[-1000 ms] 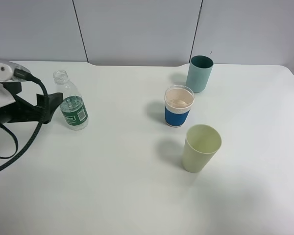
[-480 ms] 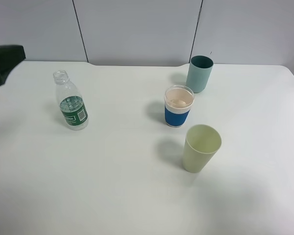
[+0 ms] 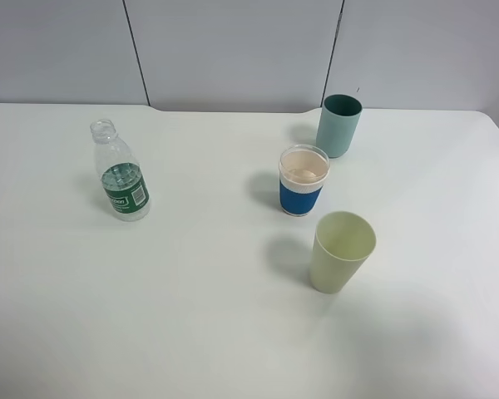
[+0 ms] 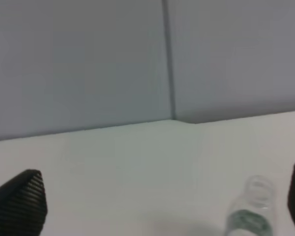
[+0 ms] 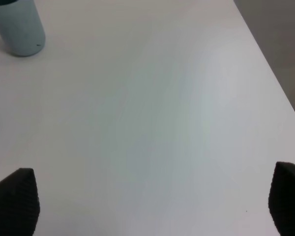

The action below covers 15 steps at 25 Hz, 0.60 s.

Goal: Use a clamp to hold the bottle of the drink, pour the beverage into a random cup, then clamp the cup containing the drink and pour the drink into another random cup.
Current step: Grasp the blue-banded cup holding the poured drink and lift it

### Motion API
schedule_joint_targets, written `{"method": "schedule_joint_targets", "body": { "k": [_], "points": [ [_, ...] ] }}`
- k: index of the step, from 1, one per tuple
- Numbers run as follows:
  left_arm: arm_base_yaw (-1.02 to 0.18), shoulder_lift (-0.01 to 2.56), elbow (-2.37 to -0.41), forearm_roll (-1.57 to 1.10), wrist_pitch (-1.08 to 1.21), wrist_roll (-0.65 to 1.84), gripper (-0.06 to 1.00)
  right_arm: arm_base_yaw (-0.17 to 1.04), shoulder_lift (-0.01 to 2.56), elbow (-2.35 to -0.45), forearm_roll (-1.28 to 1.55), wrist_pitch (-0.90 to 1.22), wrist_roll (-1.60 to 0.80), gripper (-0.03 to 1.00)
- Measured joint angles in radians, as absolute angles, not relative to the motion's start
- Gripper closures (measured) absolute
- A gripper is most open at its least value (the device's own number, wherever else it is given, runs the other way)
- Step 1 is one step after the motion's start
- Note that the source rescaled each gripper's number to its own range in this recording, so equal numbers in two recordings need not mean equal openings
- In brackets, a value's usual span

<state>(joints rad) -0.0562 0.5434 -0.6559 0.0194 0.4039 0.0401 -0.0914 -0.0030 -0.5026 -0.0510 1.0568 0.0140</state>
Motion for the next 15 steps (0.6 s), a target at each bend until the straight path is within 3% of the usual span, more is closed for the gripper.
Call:
{"method": "schedule_joint_targets", "body": {
  "k": [7,15],
  "points": [
    [0.129,0.418,-0.656,0.019,0.559,0.04,-0.05,-0.091,-0.003,-0.503,-0.051,1.057,0.014,0.09],
    [0.14,0.259,-0.656,0.019,0.796,0.04,-0.05,-0.091,-0.003,-0.503,-0.051,1.057,0.014,0.09]
  ]
}}
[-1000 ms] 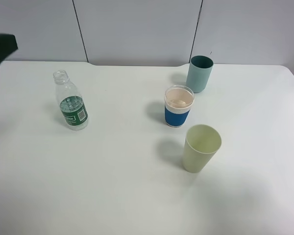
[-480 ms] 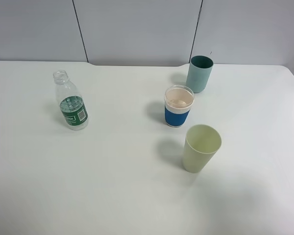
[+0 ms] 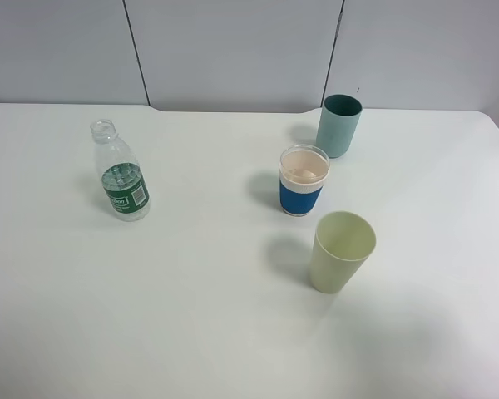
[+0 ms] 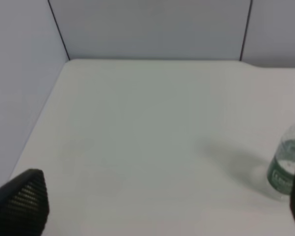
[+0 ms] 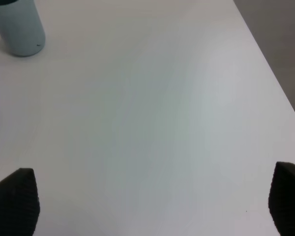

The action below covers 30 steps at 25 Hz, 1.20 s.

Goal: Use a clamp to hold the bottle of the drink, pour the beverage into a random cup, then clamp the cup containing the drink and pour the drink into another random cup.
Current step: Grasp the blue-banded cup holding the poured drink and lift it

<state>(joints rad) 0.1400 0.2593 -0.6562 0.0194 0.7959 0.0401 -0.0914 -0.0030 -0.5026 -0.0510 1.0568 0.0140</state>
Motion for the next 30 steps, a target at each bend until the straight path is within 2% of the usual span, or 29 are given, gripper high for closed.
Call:
{"method": "schedule_joint_targets", "body": {
  "k": [11,17,30],
  "points": [
    [0.14,0.002,-0.563,0.008,0.98,0.04,-0.05,-0.091,-0.003,-0.503,-0.051,1.057,0.014,0.09],
    [0.14,-0.005,-0.504,0.0,1.043,0.038,-0.05,-0.091,-0.003,-0.503,-0.051,1.057,0.014,0.09],
    [0.14,-0.005,-0.504,0.0,1.046,0.02,-0.05,-0.091,-0.003,-0.503,-0.051,1.057,0.014,0.09]
  ]
}}
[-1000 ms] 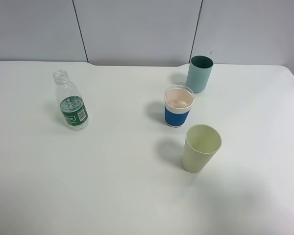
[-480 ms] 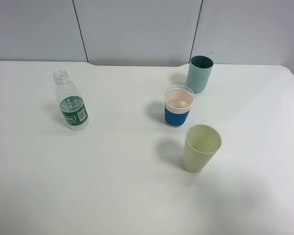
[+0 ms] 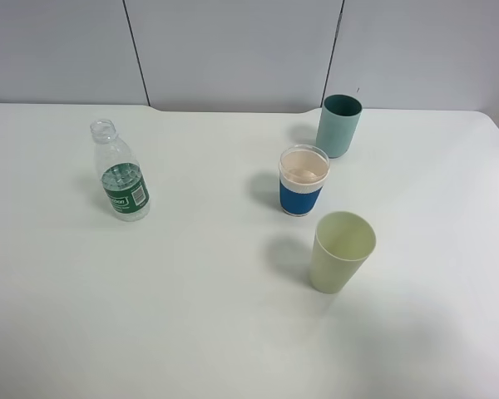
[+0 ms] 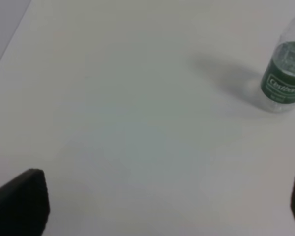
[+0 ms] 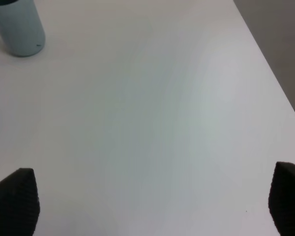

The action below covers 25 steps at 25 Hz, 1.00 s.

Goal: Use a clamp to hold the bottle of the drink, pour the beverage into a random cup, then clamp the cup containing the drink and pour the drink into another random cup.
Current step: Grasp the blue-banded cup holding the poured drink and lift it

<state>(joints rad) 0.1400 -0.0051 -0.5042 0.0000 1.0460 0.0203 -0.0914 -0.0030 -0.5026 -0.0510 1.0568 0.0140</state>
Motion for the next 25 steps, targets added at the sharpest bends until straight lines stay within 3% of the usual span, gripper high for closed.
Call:
{"method": "schedule_joint_targets", "body": {
  "k": [6,14,25],
  "points": [
    [0.135,-0.005,-0.504,-0.006,1.046,0.013,-0.05,-0.091,-0.003,-0.503,-0.051,1.057,0.014,0.09],
    [-0.003,-0.005,-0.504,-0.013,1.046,0.01,-0.05,-0.091,-0.003,-0.503,-0.051,1.057,0.014,0.09],
    [-0.004,-0.005,-0.504,-0.013,1.046,0.01,-0.05,-0.091,-0.003,-0.503,-0.051,1.057,0.014,0.09]
  ]
}}
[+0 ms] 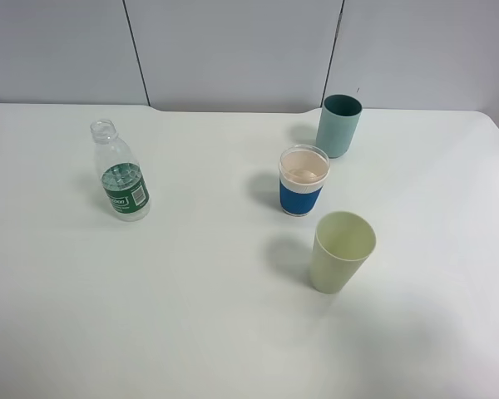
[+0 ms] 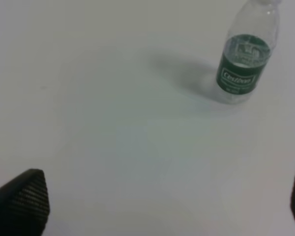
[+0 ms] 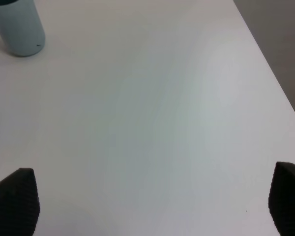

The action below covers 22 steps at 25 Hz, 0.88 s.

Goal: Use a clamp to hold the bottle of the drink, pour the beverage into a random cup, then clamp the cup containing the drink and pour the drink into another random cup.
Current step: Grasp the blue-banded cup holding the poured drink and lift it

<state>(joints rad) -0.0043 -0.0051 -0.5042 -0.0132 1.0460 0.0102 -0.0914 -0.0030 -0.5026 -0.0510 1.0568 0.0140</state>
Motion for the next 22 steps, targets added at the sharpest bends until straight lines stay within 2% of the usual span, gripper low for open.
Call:
{"method": "schedule_joint_targets", "body": {
  "k": [22],
  "points": [
    [-0.004,-0.005,-0.504,-0.013,1.046,0.009,-0.05,-0.091,-0.003,-0.503,-0.051,1.057,0.014,0.09]
  ]
}}
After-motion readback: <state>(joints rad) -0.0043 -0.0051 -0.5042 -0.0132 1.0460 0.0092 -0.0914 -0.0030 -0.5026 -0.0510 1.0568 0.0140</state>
